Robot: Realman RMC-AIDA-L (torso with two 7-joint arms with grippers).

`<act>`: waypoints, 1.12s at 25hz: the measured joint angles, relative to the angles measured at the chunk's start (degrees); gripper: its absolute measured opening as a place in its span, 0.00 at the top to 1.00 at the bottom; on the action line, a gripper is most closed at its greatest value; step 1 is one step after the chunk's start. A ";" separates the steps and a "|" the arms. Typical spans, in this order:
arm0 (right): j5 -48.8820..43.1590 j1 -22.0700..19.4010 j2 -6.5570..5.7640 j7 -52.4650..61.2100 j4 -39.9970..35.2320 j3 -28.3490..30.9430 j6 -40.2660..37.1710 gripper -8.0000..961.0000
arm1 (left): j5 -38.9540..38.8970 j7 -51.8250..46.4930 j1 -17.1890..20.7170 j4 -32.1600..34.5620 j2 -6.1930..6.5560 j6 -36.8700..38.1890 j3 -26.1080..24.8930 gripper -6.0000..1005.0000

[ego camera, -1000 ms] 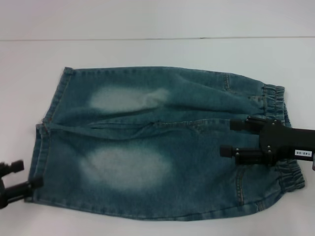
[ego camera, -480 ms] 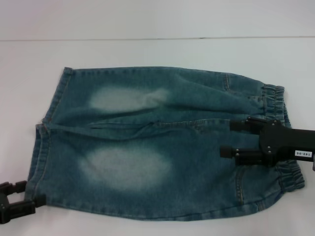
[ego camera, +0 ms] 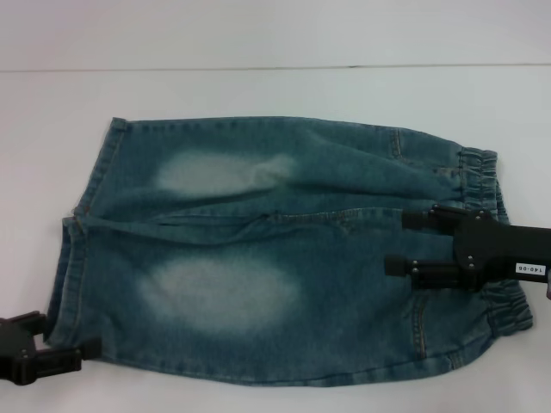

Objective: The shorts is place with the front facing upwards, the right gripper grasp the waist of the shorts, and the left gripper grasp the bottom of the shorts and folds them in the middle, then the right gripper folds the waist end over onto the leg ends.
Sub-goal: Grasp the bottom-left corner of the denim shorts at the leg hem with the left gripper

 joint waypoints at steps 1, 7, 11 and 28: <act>0.00 0.00 0.00 0.00 0.01 0.00 0.02 0.01 | 0.35 -0.26 -0.33 -0.14 0.02 0.09 0.21 0.16; 0.00 -0.14 0.00 0.00 0.02 0.00 0.01 0.01 | 2.77 -2.08 -1.98 -0.03 0.00 -0.25 1.45 0.17; 0.00 -0.17 0.00 0.00 0.02 0.05 -0.36 0.01 | 3.30 -2.48 -2.88 0.26 0.24 -0.68 1.98 0.18; 0.18 -6.47 -5.08 5.14 2.55 15.44 -16.30 0.01 | 3.40 -2.23 -4.82 1.18 -1.28 -2.06 3.03 0.86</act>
